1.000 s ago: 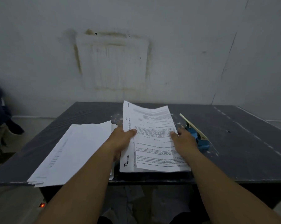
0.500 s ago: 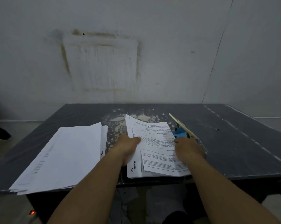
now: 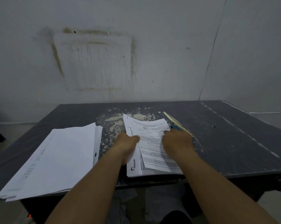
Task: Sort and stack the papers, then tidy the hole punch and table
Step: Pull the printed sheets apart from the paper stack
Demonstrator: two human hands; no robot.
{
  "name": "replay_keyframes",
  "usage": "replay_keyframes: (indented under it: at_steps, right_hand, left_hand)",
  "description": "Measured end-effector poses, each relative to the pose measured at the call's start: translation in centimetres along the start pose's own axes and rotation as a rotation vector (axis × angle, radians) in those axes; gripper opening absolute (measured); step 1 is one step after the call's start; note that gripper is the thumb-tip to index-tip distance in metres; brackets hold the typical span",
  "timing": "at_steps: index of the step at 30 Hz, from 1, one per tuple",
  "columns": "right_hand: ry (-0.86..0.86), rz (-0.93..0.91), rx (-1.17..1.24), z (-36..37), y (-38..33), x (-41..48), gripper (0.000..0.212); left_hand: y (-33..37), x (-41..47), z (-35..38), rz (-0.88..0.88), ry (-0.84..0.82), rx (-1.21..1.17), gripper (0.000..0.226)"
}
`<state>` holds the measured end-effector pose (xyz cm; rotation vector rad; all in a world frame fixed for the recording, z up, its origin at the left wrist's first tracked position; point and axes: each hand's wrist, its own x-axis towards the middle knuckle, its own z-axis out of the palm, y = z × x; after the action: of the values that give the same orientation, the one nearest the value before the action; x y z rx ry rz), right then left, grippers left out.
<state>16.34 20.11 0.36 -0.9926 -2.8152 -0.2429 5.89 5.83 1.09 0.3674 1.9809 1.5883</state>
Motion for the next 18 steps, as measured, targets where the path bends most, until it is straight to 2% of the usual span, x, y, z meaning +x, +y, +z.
replay_keyframes:
  at_steps: [7,11,18]
  right_hand:
    - [-0.316,-0.068,-0.047,1.4,0.1,1.6,0.047]
    - [-0.370,0.022,0.056,1.0,-0.3,2.3,0.058]
    - [-0.413,0.044,0.051,0.5,-0.7,3.2,0.059]
  left_hand:
    - [-0.2,-0.1,0.3,0.029,0.011,-0.008,0.031]
    - [-0.2,-0.1,0.4,0.044,0.009,-0.027,0.030]
    - [-0.3,0.2,0.2,0.033,0.009,-0.013,0.027]
